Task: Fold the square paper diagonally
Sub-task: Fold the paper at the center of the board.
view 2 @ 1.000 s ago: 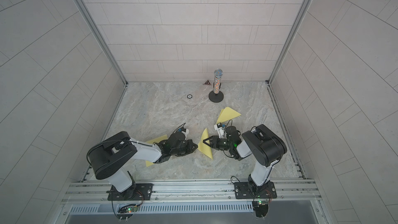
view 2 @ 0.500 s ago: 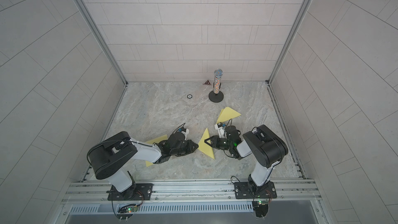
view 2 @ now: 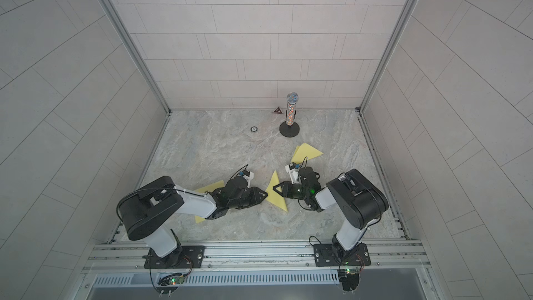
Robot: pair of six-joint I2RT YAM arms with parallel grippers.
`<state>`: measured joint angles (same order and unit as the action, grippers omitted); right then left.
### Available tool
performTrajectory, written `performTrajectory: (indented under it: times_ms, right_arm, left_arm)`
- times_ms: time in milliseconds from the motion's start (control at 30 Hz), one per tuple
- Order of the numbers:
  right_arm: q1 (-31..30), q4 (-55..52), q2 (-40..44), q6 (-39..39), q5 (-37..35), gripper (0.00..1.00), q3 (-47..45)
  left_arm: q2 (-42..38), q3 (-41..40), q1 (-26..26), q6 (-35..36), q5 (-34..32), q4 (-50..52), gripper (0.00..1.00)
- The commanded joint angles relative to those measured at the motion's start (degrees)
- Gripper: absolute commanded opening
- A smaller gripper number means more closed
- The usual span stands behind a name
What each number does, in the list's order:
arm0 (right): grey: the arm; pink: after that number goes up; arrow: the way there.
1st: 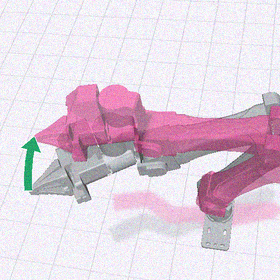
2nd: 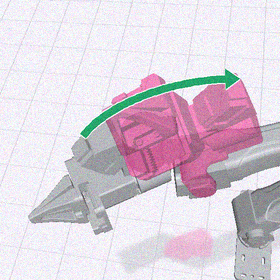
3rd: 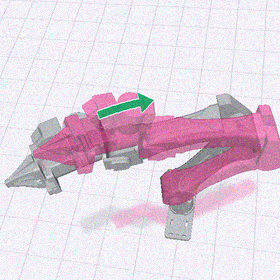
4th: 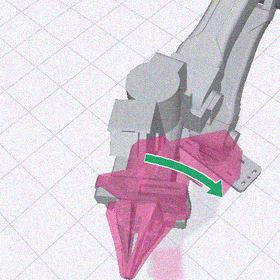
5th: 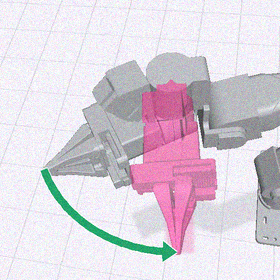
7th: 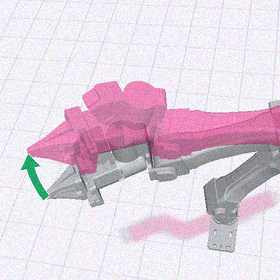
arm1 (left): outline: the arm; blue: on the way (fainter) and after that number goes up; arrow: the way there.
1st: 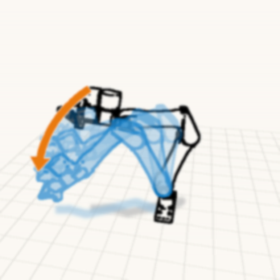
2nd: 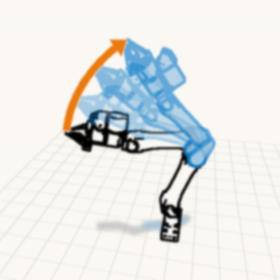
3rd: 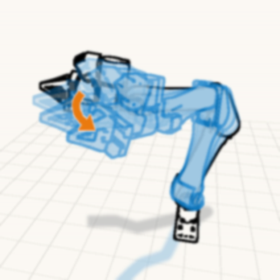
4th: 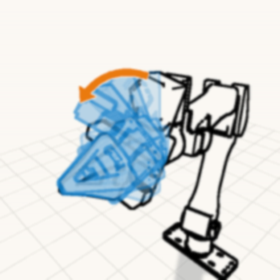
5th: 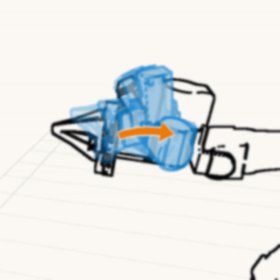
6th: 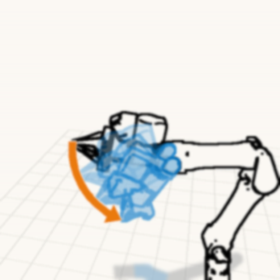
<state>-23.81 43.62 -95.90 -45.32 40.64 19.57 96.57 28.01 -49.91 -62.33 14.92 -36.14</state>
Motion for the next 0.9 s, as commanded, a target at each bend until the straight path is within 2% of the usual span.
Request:
performTrajectory:
  times_ms: [0,133,867]
  right_arm:
    - [-0.01,-15.39,-2.09,1.37,-7.61,0.24,-2.62]
    - [-0.09,-15.44,-1.60,1.73,-7.45,0.22,-2.55]
    - [-2.01,-15.01,-2.05,2.00,-4.86,0.25,-2.37]
  left_arm:
    - [2.41,-2.08,0.24,0.54,-1.85,8.82,0.29]
    - [2.52,-2.08,0.25,0.54,-1.89,8.86,0.26]
    - [2.57,-2.08,0.27,0.62,-1.80,8.98,0.26]
